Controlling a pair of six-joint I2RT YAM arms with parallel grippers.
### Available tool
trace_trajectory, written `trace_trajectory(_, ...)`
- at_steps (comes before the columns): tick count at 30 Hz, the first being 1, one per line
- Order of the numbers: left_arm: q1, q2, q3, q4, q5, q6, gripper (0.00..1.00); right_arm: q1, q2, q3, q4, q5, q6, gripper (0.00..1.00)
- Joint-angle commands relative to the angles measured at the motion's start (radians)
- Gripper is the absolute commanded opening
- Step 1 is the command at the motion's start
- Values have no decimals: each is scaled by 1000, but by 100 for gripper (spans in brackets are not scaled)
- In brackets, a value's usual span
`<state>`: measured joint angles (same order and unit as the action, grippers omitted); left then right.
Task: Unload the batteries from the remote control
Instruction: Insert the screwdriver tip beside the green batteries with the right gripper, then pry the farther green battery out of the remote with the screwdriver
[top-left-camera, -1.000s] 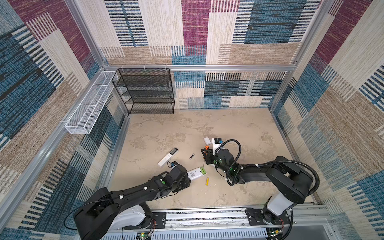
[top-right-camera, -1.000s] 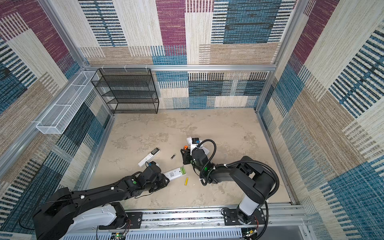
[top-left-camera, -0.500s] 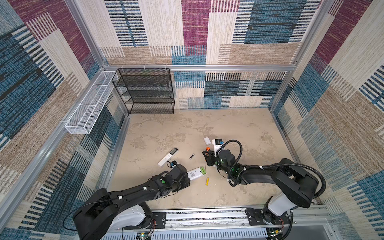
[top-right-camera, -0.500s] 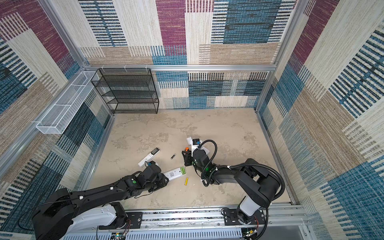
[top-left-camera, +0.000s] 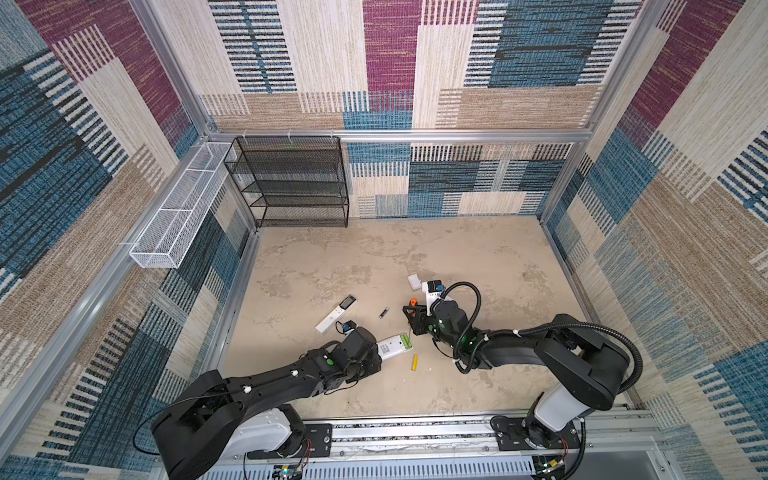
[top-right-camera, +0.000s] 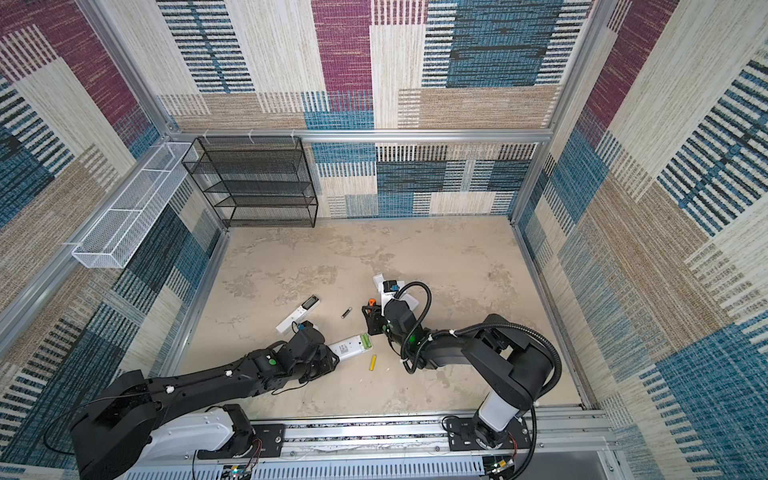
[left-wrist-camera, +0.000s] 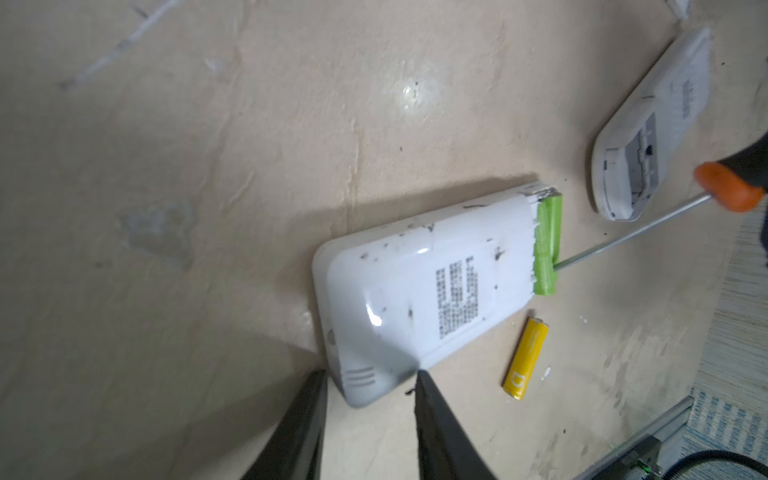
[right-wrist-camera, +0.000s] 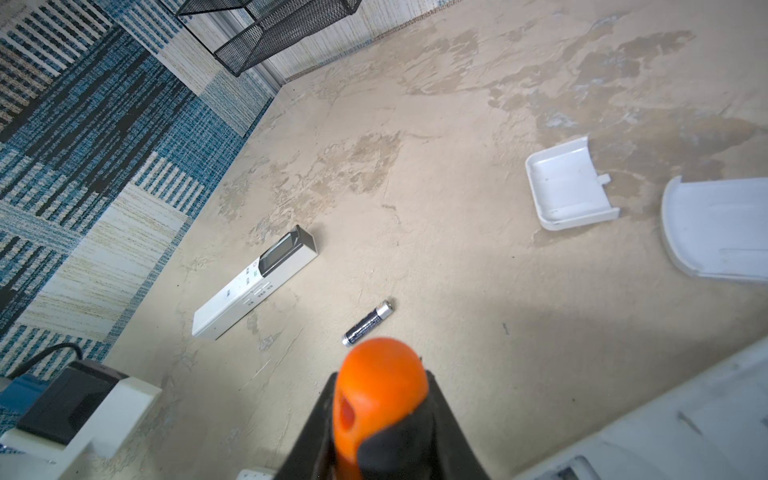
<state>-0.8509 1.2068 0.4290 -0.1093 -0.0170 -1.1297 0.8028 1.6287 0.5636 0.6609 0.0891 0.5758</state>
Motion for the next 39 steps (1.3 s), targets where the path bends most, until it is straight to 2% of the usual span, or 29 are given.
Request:
trace_trajectory(1, 1, 22, 2, 32, 26, -12, 38, -1, -1, -2, 42, 19, 57, 0)
trace_trajectory(10, 1, 17, -10, 38, 28, -18, 36, -26, -34, -19, 33, 58, 186, 0)
trace_trajectory(17, 1, 9, -12, 36, 26, -18, 35, -39, -28, -23, 29, 62, 218, 0)
trace_trajectory(39, 1, -8, -13, 25, 24, -15, 34, -59, 73, 72, 60, 32, 231, 0)
